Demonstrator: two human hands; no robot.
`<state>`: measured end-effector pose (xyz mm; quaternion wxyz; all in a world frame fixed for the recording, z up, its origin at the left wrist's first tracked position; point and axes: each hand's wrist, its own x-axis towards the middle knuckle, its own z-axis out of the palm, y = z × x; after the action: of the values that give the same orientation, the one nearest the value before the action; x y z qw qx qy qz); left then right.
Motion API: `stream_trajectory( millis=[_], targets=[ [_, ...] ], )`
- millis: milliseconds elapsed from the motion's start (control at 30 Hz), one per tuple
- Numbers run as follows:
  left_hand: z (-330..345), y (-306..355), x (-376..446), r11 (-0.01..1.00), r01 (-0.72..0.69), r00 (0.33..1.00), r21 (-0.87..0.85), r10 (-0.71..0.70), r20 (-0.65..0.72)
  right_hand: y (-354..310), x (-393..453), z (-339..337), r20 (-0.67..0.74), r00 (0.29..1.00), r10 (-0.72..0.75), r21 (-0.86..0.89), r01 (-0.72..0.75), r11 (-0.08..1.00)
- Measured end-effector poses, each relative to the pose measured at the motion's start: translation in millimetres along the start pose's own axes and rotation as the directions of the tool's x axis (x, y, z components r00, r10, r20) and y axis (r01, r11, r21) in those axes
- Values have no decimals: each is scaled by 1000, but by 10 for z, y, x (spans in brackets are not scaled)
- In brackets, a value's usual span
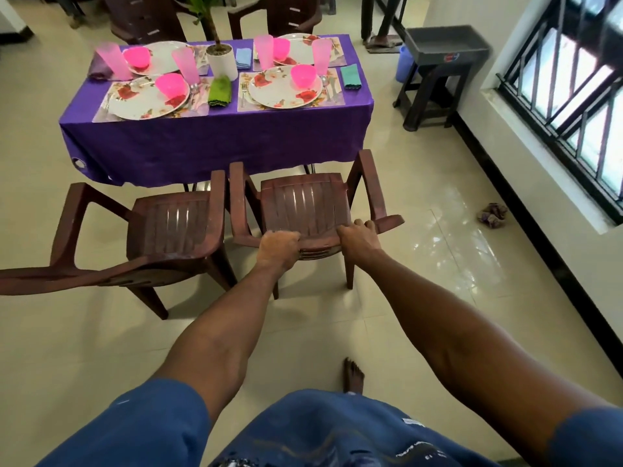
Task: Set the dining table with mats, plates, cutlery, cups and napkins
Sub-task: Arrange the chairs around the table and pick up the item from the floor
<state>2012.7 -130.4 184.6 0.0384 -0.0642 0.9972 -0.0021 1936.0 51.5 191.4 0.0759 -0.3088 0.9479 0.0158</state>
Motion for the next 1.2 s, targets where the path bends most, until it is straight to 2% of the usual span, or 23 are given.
stream_trajectory(
  millis=[100,200,267,333,400,467,600,667,767,900,1033,1100,1200],
  targets=[
    [-9,-21,29,998,-12,1000,-57,13,20,-1,-23,31,-6,999,44,64,-43,997],
    [3,-95,25,976,-115,993,-185,120,18,71,-12,37,-15,999,-31,88,32,996],
    [-21,-145,-16,921,-159,986,-356,164,-15,126,-2,4,28,995,-100,154,94,984],
    [-62,-102,-21,838,-97,995,-537,69,-72,210,8,-80,68,985,-158,330,128,935],
    [-129,76,93,797,-16,985,-604,-90,-144,320,62,-196,70,983,-167,545,102,832],
    [-219,395,307,807,44,960,-589,-197,-198,483,127,-279,-11,994,-110,652,91,752],
    [-388,1328,893,796,116,923,-594,-307,-232,1155,200,-327,-231,965,123,660,62,749],
    [-461,1910,1200,775,107,916,-623,-321,-242,1662,216,-323,-237,946,219,646,-15,763],
    [-534,2744,1627,782,90,925,-616,-296,-240,2440,213,-221,-136,945,299,599,-161,784],
    [-282,3565,2034,832,93,963,-547,-214,-161,3288,98,61,12,935,355,495,-314,810],
    [239,3981,2184,872,165,986,-461,-158,53,3750,9,461,186,922,340,354,-385,852],
    [461,4079,2219,913,161,977,-374,-94,192,3843,15,595,262,906,331,342,-408,846],
    [713,4210,2558,947,136,918,-292,-10,396,4054,225,675,372,883,288,334,-416,846]
  ],
)
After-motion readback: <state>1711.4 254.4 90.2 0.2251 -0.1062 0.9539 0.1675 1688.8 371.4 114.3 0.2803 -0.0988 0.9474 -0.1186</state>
